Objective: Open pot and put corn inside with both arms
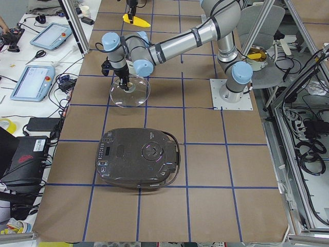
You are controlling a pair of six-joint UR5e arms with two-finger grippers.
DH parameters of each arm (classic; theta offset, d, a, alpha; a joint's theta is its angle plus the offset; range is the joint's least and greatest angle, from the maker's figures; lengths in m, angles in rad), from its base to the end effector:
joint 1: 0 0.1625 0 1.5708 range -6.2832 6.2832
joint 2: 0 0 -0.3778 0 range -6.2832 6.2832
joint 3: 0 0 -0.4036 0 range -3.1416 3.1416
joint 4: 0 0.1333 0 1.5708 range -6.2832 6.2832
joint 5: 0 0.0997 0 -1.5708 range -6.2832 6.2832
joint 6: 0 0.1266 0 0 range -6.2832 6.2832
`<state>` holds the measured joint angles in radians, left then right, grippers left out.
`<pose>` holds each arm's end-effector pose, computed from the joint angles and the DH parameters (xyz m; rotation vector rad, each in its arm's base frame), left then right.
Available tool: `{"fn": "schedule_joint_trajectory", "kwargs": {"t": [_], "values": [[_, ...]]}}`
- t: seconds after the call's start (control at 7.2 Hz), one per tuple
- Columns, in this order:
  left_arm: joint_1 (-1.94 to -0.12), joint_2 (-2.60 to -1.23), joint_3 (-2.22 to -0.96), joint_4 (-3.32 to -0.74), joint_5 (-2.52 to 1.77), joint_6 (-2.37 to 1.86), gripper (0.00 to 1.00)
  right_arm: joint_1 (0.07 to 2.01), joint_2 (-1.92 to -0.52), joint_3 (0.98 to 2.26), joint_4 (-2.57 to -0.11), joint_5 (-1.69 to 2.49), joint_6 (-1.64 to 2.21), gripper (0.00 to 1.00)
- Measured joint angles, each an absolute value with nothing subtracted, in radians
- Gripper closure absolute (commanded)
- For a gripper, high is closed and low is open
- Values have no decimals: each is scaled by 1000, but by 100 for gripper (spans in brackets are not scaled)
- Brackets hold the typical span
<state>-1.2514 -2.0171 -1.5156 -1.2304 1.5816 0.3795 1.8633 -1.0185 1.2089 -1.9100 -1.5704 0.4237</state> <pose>0.0724 -0.6389 0.2180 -0.0946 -3.1319 -0.0805 0.3330 -0.6432 0.2973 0.2020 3.0750 -0.2149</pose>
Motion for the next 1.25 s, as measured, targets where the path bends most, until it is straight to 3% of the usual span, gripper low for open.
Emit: {"fn": "schedule_joint_trajectory", "kwargs": {"t": [0.42, 0.56, 0.69, 0.83, 1.25], "values": [[-1210, -1965, -1748, -1029, 1579, 447, 100, 1991, -906, 1069, -1910, -1599, 470, 100], [-1204, -1953, -1782, -1018, 1580, 455, 100, 2017, -895, 1063, -1910, -1597, 471, 31], [-1201, -1947, -1797, -1015, 1581, 459, 7, 2036, -887, 1064, -1911, -1594, 470, 0], [-1201, -1945, -1798, -1014, 1581, 460, 0, 2047, -882, 1067, -1913, -1593, 468, 0], [-1206, -1935, -1787, -1028, 1585, 463, 0, 2044, -896, 1077, -1901, -1604, 466, 0]]}}
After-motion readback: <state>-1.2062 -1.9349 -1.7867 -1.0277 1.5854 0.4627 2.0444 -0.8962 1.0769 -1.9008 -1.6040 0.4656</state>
